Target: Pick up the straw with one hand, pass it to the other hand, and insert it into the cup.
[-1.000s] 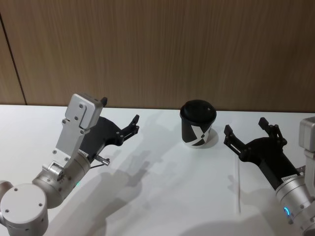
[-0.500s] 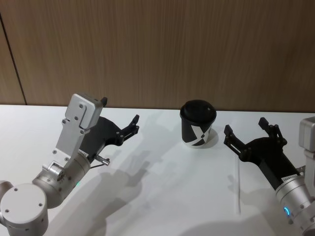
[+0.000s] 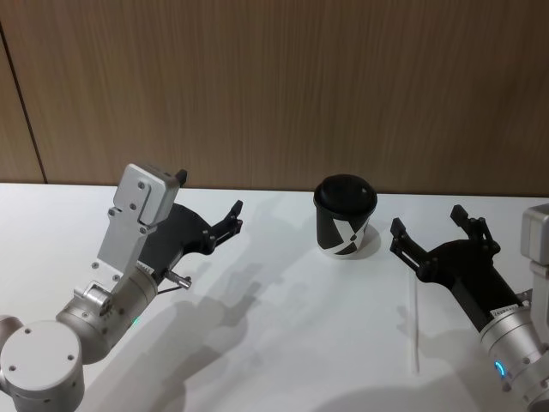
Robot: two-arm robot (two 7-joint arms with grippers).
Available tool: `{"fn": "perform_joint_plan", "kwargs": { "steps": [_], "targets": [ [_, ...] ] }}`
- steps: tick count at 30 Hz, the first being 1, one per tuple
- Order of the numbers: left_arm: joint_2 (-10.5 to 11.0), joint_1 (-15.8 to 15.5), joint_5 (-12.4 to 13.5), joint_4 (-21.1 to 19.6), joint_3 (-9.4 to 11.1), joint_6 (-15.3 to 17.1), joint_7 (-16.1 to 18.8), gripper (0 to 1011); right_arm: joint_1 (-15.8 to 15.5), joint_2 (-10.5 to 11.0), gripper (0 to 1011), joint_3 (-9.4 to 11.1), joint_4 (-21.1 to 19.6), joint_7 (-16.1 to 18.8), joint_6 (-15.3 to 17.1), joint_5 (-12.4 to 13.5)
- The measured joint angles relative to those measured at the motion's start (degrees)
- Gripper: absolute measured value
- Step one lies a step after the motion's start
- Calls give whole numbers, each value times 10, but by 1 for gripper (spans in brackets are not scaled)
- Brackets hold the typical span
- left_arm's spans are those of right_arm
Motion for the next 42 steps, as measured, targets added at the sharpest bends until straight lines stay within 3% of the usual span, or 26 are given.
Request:
{"fn": "perform_joint_plan", "kwargs": {
  "steps": [42],
  "targets": [
    [0, 0, 0, 0, 0, 0, 0, 1000, 0, 0, 1001, 0, 0, 0, 0, 0]
  ]
}}
